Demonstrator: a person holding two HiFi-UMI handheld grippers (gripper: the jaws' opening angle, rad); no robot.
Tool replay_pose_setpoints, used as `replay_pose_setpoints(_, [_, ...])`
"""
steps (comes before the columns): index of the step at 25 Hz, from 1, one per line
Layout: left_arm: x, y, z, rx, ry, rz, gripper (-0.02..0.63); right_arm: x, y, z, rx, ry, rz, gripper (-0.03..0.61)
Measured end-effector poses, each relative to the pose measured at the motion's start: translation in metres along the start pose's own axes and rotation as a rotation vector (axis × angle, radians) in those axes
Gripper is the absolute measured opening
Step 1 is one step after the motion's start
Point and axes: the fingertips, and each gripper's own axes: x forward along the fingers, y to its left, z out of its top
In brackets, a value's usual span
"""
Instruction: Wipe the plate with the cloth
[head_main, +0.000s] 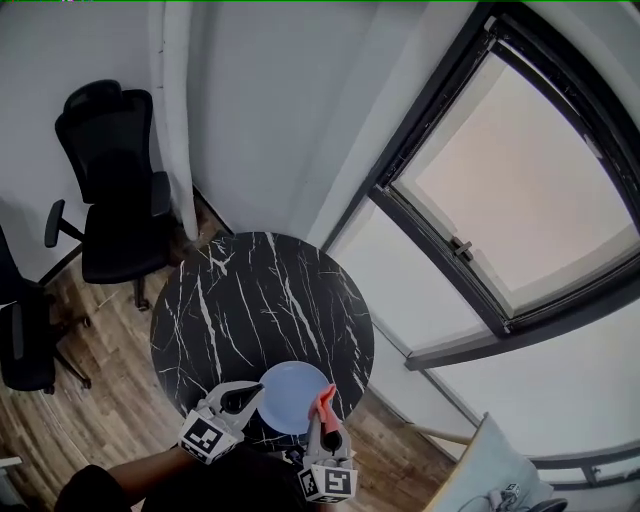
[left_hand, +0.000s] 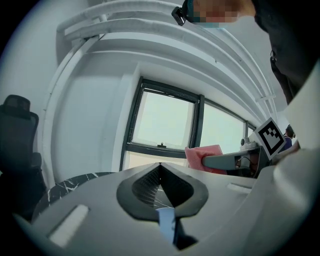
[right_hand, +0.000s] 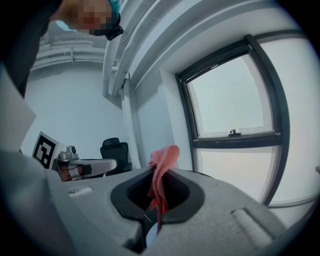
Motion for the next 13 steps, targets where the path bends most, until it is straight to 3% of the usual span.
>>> replay_pose_setpoints(13, [-0.0003, -0.0077, -0.0061, 0.012, -0.003, -0.006, 0.002, -0.0053, -0.0013, 0.0070, -0.013, -0.022, -0.001, 0.012])
